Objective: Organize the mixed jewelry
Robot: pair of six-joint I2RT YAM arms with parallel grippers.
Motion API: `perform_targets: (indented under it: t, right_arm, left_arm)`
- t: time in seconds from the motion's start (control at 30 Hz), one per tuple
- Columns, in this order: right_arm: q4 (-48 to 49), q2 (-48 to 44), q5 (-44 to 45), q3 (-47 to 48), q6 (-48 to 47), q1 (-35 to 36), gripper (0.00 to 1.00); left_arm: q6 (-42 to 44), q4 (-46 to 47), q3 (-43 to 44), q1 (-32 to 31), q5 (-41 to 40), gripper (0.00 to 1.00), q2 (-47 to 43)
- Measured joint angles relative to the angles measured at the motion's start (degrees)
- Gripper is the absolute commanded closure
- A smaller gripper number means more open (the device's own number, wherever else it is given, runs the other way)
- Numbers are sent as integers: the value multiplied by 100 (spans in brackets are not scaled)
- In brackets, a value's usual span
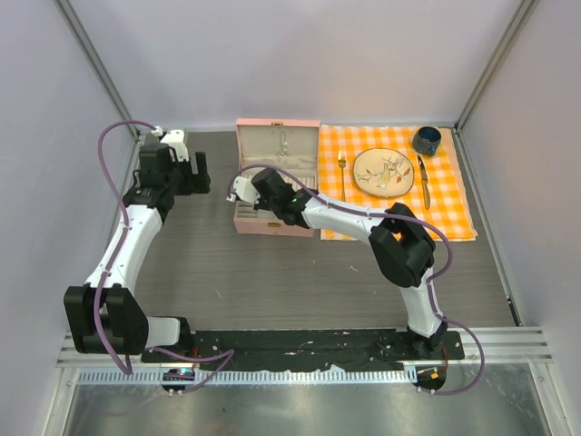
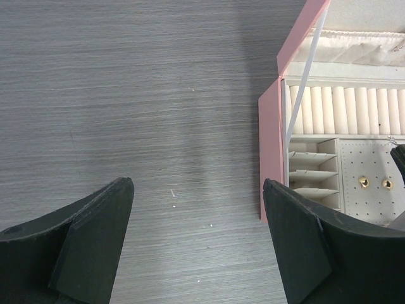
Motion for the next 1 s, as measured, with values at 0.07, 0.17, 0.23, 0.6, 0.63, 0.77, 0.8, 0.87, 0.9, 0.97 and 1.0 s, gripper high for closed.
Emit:
perform_targets:
  t: [0.07,0.17,0.23,0.6,0.63,0.77,0.8,0.87,0.9,0.97,1.0]
  right_arm:
    - [2,4,0,-2,13,0,99]
    - [2,24,-2,-2,26,0,99]
    - [0,48,-2,-2,39,0,99]
    - [0,74,-4,-2,61,0,99]
    - [0,74,-4,-2,63,0,99]
    - [0,74,-7,-11,63,0,99]
    - [0,74,-7,-13,63,0,99]
    - [0,74,-7,-15,63,0,99]
    - [0,74,-7,-15,63,0,99]
    - [0,74,-7,-15,63,0,99]
    - [0,74,-7,-15,66,0,99]
  left_arm:
    - [0,0,0,2,0,12,0]
    - [0,0,0,4,4,12,0]
    - [0,0,0,7,11,12,0]
    - [0,0,0,37,50,12,0]
    - [0,0,0,37,50,12,0]
    - [0,0,0,37,57,12,0]
    - [0,0,0,37,57,12,0]
    - [0,0,0,37,57,12,0]
    - [0,0,0,37,57,12,0]
    - [0,0,0,37,57,12,0]
    - [0,0,0,37,59,12,0]
